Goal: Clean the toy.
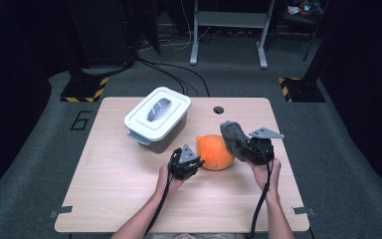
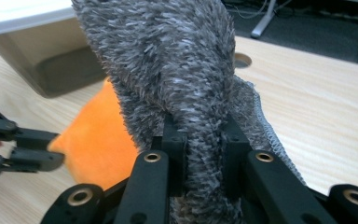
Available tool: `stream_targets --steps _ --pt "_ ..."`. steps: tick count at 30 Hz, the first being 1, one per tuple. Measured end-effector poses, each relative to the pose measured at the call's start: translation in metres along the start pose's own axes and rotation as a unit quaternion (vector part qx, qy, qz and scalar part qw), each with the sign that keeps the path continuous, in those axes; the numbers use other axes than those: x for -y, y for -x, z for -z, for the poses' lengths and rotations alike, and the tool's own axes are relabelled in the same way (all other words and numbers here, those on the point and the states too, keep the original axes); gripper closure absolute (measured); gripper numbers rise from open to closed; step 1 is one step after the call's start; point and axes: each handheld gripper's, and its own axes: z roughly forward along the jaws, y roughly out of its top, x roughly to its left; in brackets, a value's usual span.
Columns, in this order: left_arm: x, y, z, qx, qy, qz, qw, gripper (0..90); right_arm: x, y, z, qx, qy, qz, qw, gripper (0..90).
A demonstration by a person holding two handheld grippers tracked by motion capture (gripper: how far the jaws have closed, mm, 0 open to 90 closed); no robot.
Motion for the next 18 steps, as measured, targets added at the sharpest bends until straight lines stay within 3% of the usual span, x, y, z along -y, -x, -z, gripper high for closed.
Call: stream_targets --steps 2,6,8,11,13,18 --pt "0.0 0.0 0.0 0.002 0.001 0.003 1.0 78.7 -0.003 -0.003 -0.004 -0.006 -0.005 0.009 0.9999 76.4" --pt "0.001 0.001 0.0 -0.005 0.005 -0.004 1.0 75.1 -0.002 -0.007 -0.027 -0.013 -0.048 0.023 0.9985 76.4" --pt "0.002 0.002 -0.002 -0.009 -0.002 -0.029 0.9996 64.5 0.001 -0.007 -0.037 -0.009 -0.059 0.024 0.9979 76.4" --pt "0.006 0.007 -0.006 -0.038 -0.011 -0.063 0.9973 52.0 0.001 -0.006 -0.04 -0.007 -0.06 0.023 0.9979 76.5" --pt "0.008 0.01 -0.009 -0.054 -0.012 -0.073 0.9958 43.8 0.002 -0.006 -0.04 -0.007 -0.061 0.016 0.998 76.5" --pt "0.009 0.013 -0.016 -0.066 0.009 -0.076 0.9949 46.9 0.003 -0.003 -0.041 -0.009 -0.062 0.012 0.998 76.5"
